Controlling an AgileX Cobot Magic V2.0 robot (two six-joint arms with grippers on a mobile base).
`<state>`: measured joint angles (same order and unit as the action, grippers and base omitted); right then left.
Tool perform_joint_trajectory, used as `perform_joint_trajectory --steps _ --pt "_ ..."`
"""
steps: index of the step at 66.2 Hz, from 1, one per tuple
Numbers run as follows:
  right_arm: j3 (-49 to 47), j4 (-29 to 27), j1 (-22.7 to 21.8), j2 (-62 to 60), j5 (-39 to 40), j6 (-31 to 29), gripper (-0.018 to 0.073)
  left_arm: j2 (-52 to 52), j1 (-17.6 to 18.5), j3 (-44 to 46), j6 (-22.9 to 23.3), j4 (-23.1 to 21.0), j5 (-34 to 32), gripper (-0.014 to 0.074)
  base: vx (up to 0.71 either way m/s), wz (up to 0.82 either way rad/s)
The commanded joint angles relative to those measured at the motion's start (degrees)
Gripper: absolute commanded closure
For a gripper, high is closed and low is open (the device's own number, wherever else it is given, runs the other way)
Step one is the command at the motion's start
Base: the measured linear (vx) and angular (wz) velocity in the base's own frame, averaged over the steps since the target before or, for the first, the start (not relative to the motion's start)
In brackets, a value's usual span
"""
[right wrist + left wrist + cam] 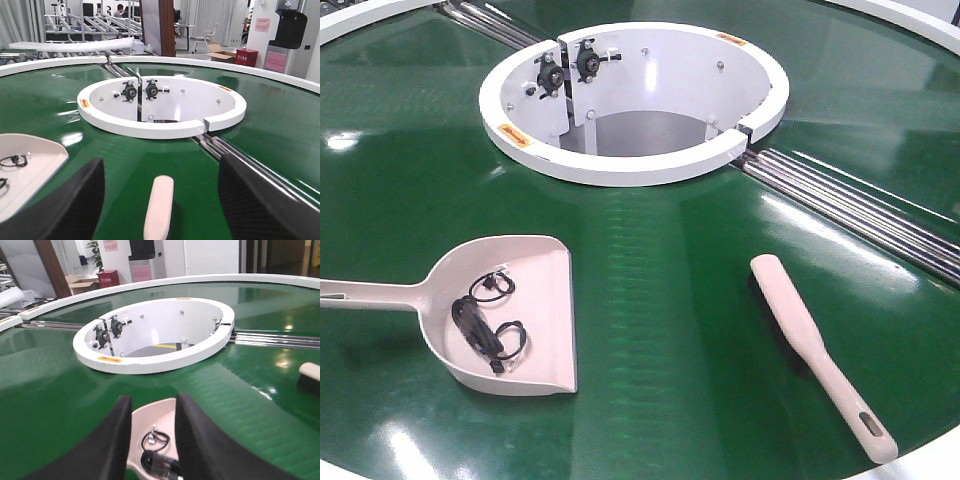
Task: Clean and inspect green conveyor with broom and dustpan
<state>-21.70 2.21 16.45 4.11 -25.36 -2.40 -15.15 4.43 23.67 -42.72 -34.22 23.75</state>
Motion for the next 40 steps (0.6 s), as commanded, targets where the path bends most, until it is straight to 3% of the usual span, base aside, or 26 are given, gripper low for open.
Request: perform_joint_trajectory --steps 1,18,23,29,32,40 --pt "2.49 0.28 -0.26 -1.54 5.63 -0.63 0.0086 2.24 0.33 -3.34 0.76 -1.61 -6.53 0.0401 0.00 0.00" --pt "7.05 0.42 -0.26 -1.67 9.63 -0.69 0.0126 2.88 0.33 -8.07 0.76 -1.61 -12.84 0.0403 0.00 0.00" --pt "7.05 0.29 -0.26 -1.67 9.79 -0.69 0.0239 2.88 0.33 -8.13 0.69 -1.61 -12.54 0.0461 0.00 0.00" --pt "7.05 0.22 -0.26 -1.67 10.11 -0.64 0.0471 2.88 0.33 -8.13 0.69 -1.61 -12.17 0.0608 0.00 0.00" --pt "7.05 0.04 -0.26 -1.67 10.41 -0.54 0.0575 2.88 0.33 -8.13 0.69 -1.61 -12.40 0.0605 0.00 0.00" --pt "7.05 -0.72 -0.26 -1.67 10.83 -0.42 0.0568 2.88 0.33 -8.13 0.69 -1.61 -13.40 0.0604 0.00 0.00"
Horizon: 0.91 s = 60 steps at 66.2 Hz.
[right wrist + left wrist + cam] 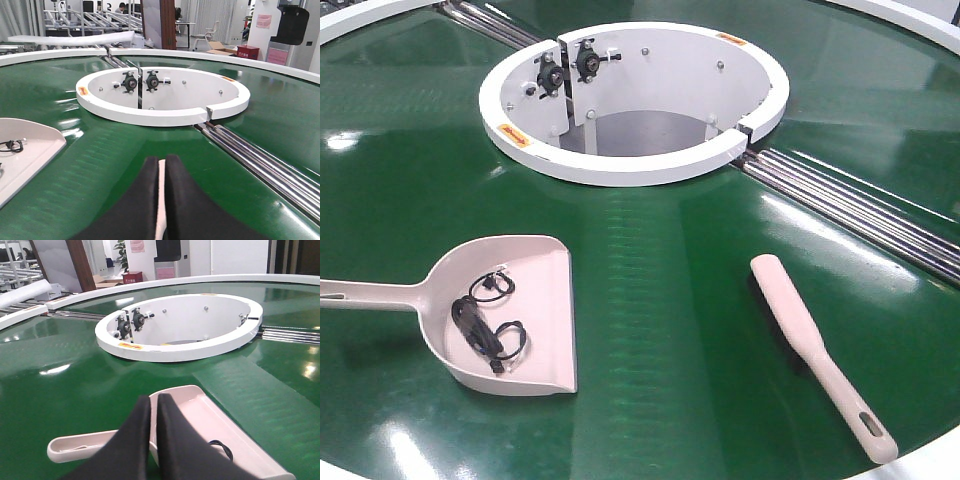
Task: Clean and inspect green conveyor with broom and dustpan
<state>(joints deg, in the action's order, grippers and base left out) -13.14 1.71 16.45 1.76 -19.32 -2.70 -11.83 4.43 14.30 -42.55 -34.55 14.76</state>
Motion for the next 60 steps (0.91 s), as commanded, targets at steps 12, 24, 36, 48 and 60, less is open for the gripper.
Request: perform_joint_trajectory --steps 12,24,36,48,60 --pt "-1.51 -0.36 -0.26 0.68 4.78 -0.13 0.0568 -0.44 0.33 1.24 0.52 -1.29 -4.33 0.0604 0.00 0.00" --pt "-1.51 -0.36 -0.26 0.68 4.78 -0.13 0.0568 -0.44 0.33 1.24 0.52 -1.29 -3.71 0.0604 0.00 0.00" --pt "-1.51 -0.36 -0.26 0.68 4.78 -0.13 0.0568 -0.44 0.33 1.24 0.52 -1.29 -3.71 0.0604 0.00 0.00" --pt "-1.51 -0.36 -0.26 0.68 4.78 -0.13 0.0568 -0.44 0.33 1.24 0.52 -1.29 -3.71 0.0604 0.00 0.00" --pt "-1.51 -0.34 -0.26 0.68 4.58 -0.13 0.0568 -0.44 0.33 0.58 3.22 1.00 -3.17 0.0603 0.00 0.00"
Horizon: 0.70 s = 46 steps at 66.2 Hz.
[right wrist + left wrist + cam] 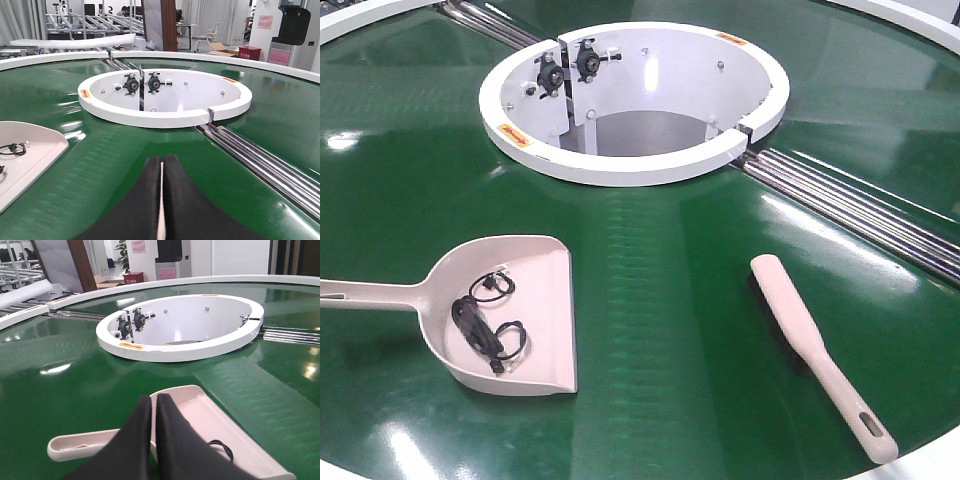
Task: Clean and inspect green conveyor with broom and dustpan
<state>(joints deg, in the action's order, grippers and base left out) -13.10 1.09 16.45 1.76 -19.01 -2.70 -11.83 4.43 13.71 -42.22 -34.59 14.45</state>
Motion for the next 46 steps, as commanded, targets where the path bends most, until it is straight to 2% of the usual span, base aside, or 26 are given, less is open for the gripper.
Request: perform_joint_trajectory --steps 1,4,7,10,13,15,20,32,36,40,46 --pt "-1.56 0.29 -0.26 0.68 4.27 -0.13 0.0568 -0.44 0.33 1.17 4.12 1.98 -2.86 0.0603 0.00 0.00" --pt "-1.56 0.29 -0.26 0.68 4.27 -0.13 0.0568 -0.44 0.33 1.17 10.17 6.53 -3.42 0.0603 0.00 0.00" --pt "-1.56 0.29 -0.26 0.68 4.27 -0.13 0.0568 -0.37 0.33 1.17 18.03 12.96 -3.82 0.0603 0.00 0.00" --pt "-1.56 0.29 -0.26 0.68 4.27 -0.13 0.0568 -0.37 0.33 1.11 26.91 21.29 -4.00 0.0603 0.00 0.00" --pt "-1.56 0.29 -0.26 0.68 4.27 -0.13 0.0568 -0.37 0.33 0.65 33.51 27.87 -4.29 0.0603 0.00 0.00" --pt "-1.56 0.29 -0.26 0.68 4.27 -0.13 0.0568 -0.37 0.33 -0.10 37.41 32.37 -5.18 0.0603 0.00 0.00" --pt "-1.56 0.29 -0.26 0.68 4.27 -0.13 0.0568 -0.31 0.33 -3.08 43.36 37.80 -9.50 0.0603 0.00 0.00" --pt "-1.56 0.29 -0.26 0.68 4.27 -0.13 0.0568 6.39 0.33 -16.46 44.05 38.62 -26.34 0.0603 0.00 0.00" --pt "-1.56 0.29 -0.26 0.68 4.27 -0.13 0.0568 10.71 0.30 -15.81 43.93 38.77 -21.20 0.0603 0.00 0.00" --pt "-1.56 0.29 -0.26 0.68 4.26 -0.13 0.0568 13.99 0.30 -15.96 42.77 39.37 -20.05 0.0603 0.00 0.00" --pt "-1.56 0.34 -0.26 0.68 4.26 -0.13 0.0568 13.37 0.30 -15.90 42.22 39.42 -19.94 0.0603 0.00 0.00"
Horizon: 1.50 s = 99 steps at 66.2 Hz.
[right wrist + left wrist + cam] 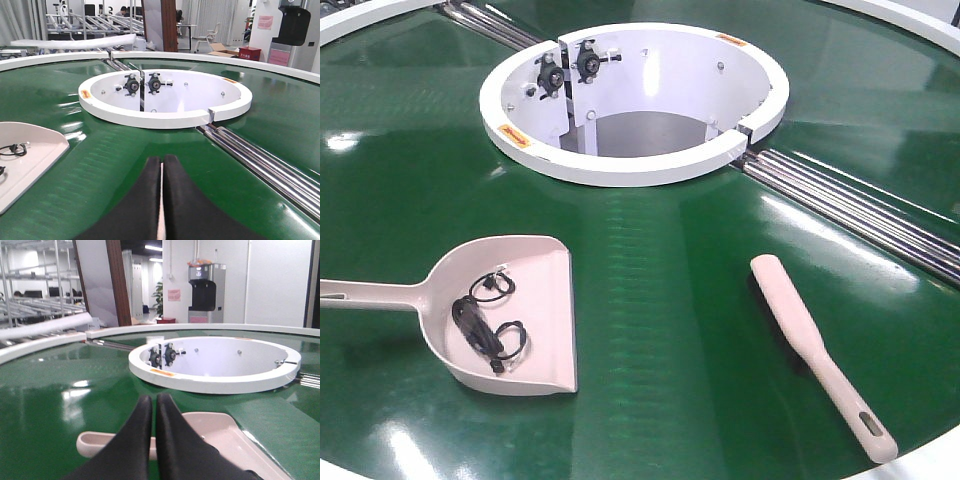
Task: Clean and inspect green conveyor with broom and dustpan
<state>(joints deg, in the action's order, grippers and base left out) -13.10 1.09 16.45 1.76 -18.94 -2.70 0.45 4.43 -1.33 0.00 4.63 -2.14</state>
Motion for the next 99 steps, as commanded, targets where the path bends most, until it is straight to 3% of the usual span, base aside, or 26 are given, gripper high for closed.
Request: perform_joint_trajectory --steps 1,18,83,88,99 --pt "-1.56 0.34 -0.26 0.68 4.20 -0.13 0.0568 1.14 0.30 -0.86 0.00 0.20 -3.27 0.0603 0.00 0.00" --pt "-1.56 0.34 -0.26 0.68 4.20 -0.13 0.0568 1.13 0.30 -0.86 0.32 -1.77 -3.17 0.0603 0.00 0.00" --pt "-0.98 1.60 -0.41 0.68 4.42 -0.13 0.0568 1.07 0.30 -0.86 0.32 -1.50 -3.12 0.0603 0.00 0.00" --pt "0.45 4.98 -2.40 0.68 5.19 -0.36 0.0568 1.07 0.30 -0.86 0.32 -1.50 -3.12 0.0603 0.00 0.00" --pt "6.74 4.68 -9.05 0.68 12.84 -0.36 0.0568 1.07 0.30 -0.86 0.32 -1.50 -3.12 0.0603 0.00 0.00"
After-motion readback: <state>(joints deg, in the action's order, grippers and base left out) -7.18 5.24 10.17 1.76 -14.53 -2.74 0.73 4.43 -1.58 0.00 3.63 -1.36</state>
